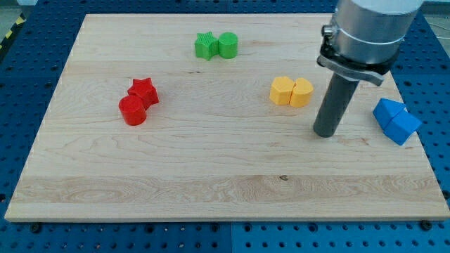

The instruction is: Separate the yellow blocks

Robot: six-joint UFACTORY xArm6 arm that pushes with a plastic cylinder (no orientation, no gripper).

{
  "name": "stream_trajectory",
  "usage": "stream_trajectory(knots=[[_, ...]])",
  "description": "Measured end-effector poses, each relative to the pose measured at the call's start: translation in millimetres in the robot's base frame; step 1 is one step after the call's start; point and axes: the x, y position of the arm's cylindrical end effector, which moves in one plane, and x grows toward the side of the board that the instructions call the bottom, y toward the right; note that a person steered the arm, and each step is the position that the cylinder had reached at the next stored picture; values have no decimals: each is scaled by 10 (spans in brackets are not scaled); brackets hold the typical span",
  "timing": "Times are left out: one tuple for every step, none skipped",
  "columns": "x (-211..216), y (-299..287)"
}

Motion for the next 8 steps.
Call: stream_trajectory(knots=[[-104,85],[-304,85],[-537,85],[-623,39],[-623,-256],[-639,-301],[-619,-289],[-496,-318]])
